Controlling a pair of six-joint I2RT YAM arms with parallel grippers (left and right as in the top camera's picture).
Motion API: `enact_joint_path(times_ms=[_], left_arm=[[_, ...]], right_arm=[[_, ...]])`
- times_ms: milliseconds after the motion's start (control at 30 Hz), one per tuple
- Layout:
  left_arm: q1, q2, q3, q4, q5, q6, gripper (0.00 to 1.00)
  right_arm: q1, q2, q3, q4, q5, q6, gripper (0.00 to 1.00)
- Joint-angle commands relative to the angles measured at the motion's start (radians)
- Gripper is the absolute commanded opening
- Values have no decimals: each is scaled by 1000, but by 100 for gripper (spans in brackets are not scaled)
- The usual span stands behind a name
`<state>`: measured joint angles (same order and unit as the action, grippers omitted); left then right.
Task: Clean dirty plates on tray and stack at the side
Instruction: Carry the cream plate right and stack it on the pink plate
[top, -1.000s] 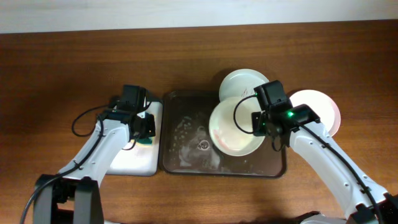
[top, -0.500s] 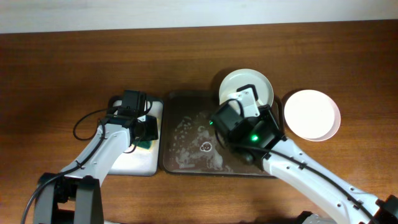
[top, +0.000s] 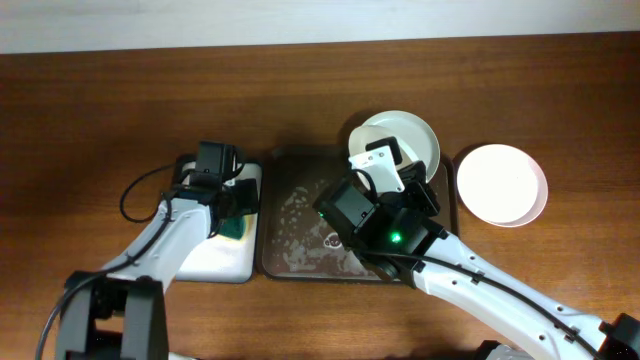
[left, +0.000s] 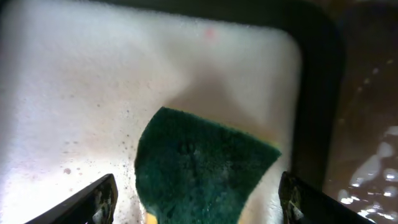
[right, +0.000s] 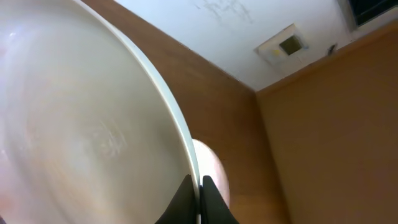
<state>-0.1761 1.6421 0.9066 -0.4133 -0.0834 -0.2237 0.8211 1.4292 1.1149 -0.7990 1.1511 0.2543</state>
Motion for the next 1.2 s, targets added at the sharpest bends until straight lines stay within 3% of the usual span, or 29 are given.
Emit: enact_joint_path(times_ms=[0,100,167,200,233,267,300,433,467,500,533,600,733,867,900,933,1000,1067,1133,1167], left_arm=[[3,67,-12,10,-11,8,82],[3,82,-12,47,-10,8,79],[3,82,-12,79,-11,9,70],[3,82,-12,106,-11,9,52],[3,82,-12,131,-11,9,24],[3,82,-12,144,-11,9,7],[3,82,-12,146,-11,9,0],[3,81,22,145,-11,9,0],[3,81,39,131,-11,9,4],[3,81,48,110,-11,9,43],[3,81,48,85,-10,9,61],[3,81,48,-6,-8,9,80],[2,81,48,-174,61,9,82],[2,81,48,-229,70,9,82],[2,81,48,-228,70,9,79],[2,81,48,-228,74,9,69],[2,81,48,-227,82,9,49],[2,81,48,-224,89,9,10],[2,81,48,-224,89,9,0],[2,81,48,-224,88,9,0]], right_arm=[[-95,-25,24,6,-258,113,4],[-252,-30,24,5,-515,156,4],[-374,-47,24,5,-666,156,4],[-453,-59,24,5,-740,156,4],[-523,-70,24,2,-801,155,4],[-610,-82,24,-10,-867,155,4],[-685,-88,23,-18,-915,155,4],[-957,-88,23,-26,-1063,155,4],[-1035,-88,23,-22,-1097,155,4],[-1083,-88,23,-20,-1112,155,4],[-1123,-87,23,-20,-1120,155,4],[-1230,-79,23,-18,-1122,155,4],[-1315,-16,23,2,-1120,155,4],[-1323,86,23,30,-1118,155,4],[-1324,117,23,37,-1117,155,5],[-1324,134,23,44,-1118,155,8],[-1324,147,23,65,-1149,155,26],[-1324,146,23,91,-1267,137,33],[-1310,146,23,116,-1440,68,37],[-1296,146,23,119,-1482,51,38]])
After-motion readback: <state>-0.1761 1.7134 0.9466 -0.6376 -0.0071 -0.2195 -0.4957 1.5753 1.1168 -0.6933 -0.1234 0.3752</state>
